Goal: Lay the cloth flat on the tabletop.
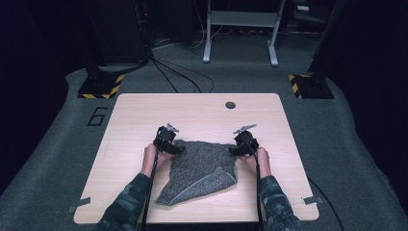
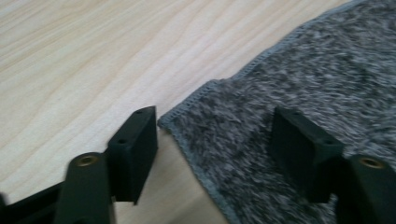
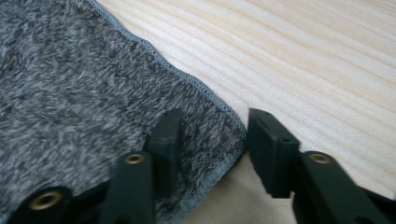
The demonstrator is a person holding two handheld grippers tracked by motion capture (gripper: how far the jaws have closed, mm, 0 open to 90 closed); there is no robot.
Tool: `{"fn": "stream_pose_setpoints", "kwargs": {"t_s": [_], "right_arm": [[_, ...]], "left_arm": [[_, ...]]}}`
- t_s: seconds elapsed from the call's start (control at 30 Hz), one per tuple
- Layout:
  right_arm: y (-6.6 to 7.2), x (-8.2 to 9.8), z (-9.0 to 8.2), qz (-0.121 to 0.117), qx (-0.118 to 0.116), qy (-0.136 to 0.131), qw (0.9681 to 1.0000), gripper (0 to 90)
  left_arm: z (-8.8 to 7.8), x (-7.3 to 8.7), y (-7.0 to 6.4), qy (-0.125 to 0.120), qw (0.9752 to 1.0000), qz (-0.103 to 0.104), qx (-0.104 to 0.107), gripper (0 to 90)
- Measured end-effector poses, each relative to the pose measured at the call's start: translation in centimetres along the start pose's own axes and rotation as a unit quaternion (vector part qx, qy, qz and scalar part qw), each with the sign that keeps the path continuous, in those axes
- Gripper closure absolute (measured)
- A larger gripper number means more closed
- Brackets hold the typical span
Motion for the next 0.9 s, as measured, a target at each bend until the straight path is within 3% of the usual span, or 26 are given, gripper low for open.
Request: {"fn": "stream_pose_setpoints", "kwargs": {"t_s": [0.1, 0.23, 0.37, 0.43, 0.57, 0.63, 0.9], "right_arm": [[0.1, 0.0, 0.0, 0.0, -0.003, -0.001, 1.0, 64.5], [0.5, -0.1, -0.2, 0.004, -0.008, 0.004, 1.0, 80.5], [0.8, 0.0, -0.3, 0.005, -0.007, 0.001, 1.0, 84.6], [0.9, 0.3, -0.4, 0.014, -0.006, -0.004, 0.9999, 85.8], [0.8, 0.5, -0.9, 0.014, -0.01, -0.01, 0.9998, 86.3], [0.8, 0.6, -2.0, 0.025, -0.016, -0.032, 0.9991, 86.3], [0.9, 1.0, -4.1, 0.027, -0.032, -0.043, 0.9982, 86.4]], "left_arm": [[0.0, 0.0, -0.2, -0.003, 1.0, 0.004, 0.004, 40.6], [-0.1, 0.0, -0.7, -0.005, 0.9999, 0.01, 0.012, 64.7], [-0.1, 0.0, -0.7, -0.007, 0.9999, 0.003, 0.015, 82.5], [-0.3, 0.3, -0.4, -0.017, 0.9993, -0.015, 0.03, 85.5], [-0.6, 0.6, -0.5, -0.02, 0.9991, -0.018, 0.034, 86.6], [-1.2, 0.9, -0.9, -0.027, 0.9984, -0.019, 0.044, 86.8], [-2.3, 1.6, -2.2, -0.031, 0.9977, -0.015, 0.059, 87.3]]}}
Point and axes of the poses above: each handheld gripper's, and its own axes: z roughly forward along the jaws, x roughly out of its underside, y roughly to its left, the point moved 1 cm from there along z, roughly forward along the jaws, and after that the axes turned 13 degrees about x, right-handed, at the moved point
